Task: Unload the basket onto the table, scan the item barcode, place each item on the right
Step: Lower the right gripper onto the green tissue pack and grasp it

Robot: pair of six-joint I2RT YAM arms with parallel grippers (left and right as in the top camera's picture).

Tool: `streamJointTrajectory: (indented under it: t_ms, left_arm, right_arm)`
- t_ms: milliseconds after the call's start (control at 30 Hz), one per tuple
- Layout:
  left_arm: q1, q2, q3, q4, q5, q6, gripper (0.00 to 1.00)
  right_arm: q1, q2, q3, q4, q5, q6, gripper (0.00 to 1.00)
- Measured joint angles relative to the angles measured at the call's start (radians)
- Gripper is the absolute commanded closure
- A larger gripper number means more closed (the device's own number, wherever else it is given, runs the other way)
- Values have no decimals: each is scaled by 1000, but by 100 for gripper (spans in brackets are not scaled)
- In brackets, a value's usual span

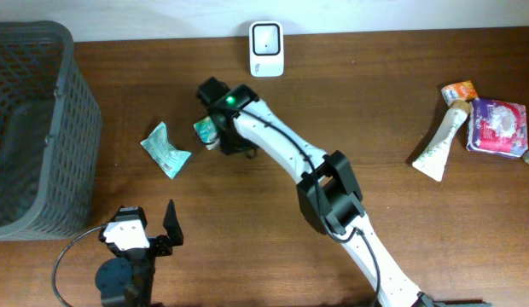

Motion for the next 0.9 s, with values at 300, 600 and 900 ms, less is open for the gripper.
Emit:
streamJointTrajectory:
  t_ms: [300, 600, 900]
  left_arm:
    - [0, 0, 0, 0, 0, 0, 1]
    - [0, 0, 0, 0, 0, 0, 1]
    - [0, 0, 0, 0, 0, 0, 1]
  right_arm:
    - [-107, -7, 114, -10, -50, -54, 41]
    - [-82, -15, 120, 389, -386, 42, 42]
    - [-11, 10, 120, 401, -406, 139, 55]
